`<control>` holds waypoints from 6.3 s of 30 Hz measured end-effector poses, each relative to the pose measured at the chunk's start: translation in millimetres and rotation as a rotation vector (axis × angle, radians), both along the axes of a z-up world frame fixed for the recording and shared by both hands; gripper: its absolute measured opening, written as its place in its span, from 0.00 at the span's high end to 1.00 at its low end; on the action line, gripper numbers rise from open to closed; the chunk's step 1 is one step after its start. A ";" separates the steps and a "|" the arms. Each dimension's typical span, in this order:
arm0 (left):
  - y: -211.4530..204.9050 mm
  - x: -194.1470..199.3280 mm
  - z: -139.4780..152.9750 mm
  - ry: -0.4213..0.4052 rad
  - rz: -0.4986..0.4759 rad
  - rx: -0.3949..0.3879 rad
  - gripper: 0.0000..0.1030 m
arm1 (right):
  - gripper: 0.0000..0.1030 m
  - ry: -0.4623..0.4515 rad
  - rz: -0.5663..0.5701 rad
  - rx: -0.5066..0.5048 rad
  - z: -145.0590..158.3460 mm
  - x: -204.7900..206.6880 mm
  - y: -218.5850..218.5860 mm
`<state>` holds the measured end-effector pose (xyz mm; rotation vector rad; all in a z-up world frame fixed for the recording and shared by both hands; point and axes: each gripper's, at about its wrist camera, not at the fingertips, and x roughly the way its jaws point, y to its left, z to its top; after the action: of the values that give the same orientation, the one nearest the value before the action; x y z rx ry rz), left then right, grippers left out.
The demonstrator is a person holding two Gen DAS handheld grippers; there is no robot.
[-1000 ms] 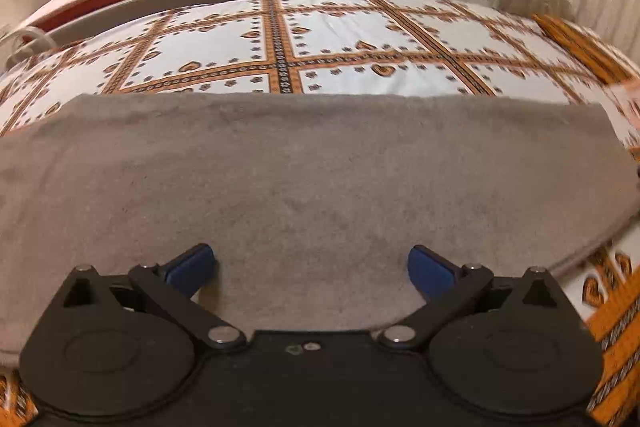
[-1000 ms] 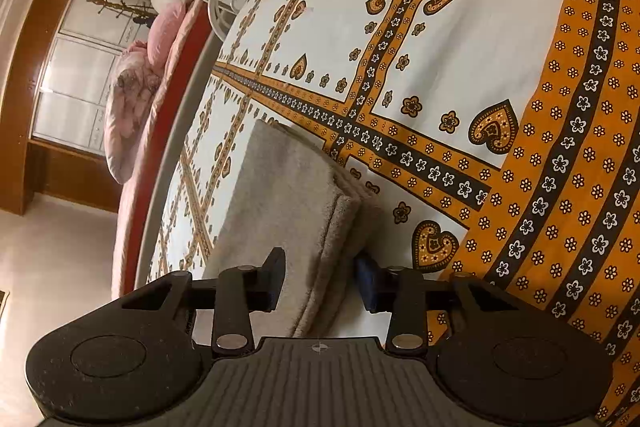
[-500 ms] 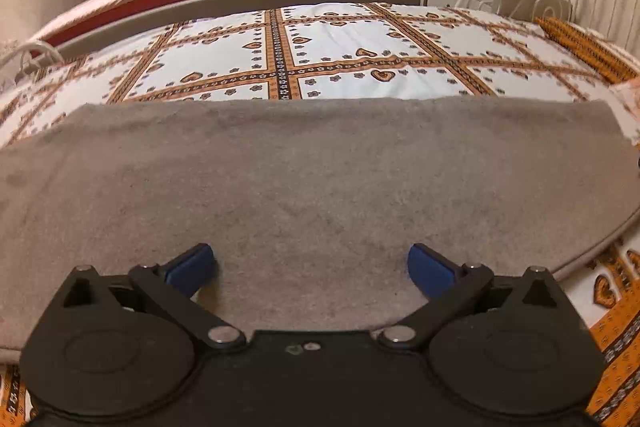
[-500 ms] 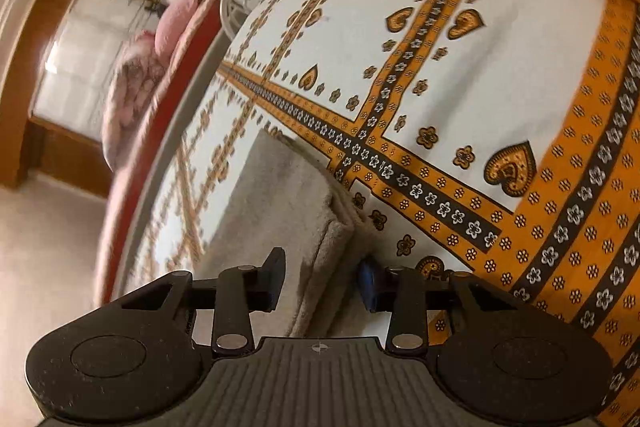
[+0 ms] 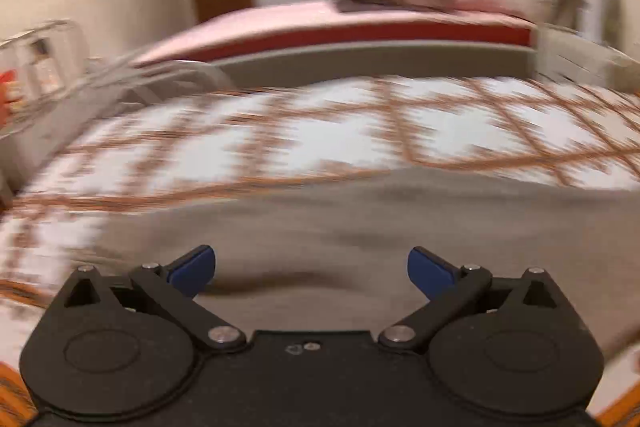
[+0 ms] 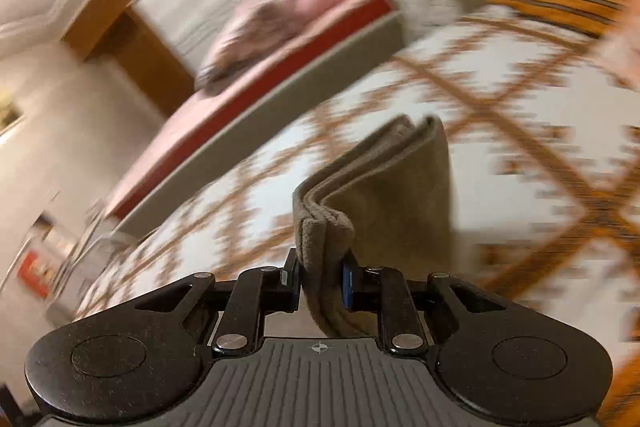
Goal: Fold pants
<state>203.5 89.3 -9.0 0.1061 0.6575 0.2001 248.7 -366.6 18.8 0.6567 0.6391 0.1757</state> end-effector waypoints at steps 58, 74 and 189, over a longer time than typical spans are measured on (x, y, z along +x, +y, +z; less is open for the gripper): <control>127.4 -28.9 -22.2 0.054 0.213 -0.111 0.06 | 0.56 0.155 0.324 -0.375 -54.7 109.4 169.7; 174.8 -64.2 -32.4 0.034 0.284 -0.646 0.15 | 0.45 0.074 0.320 -0.313 -19.4 46.4 144.3; -4.0 12.3 9.2 0.070 -0.229 -0.193 0.13 | 0.40 0.157 0.351 0.257 -36.7 17.4 97.3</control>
<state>215.8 85.3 0.2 0.0022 0.7252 -0.0882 266.2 -269.3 -18.0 0.8074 0.8906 0.5430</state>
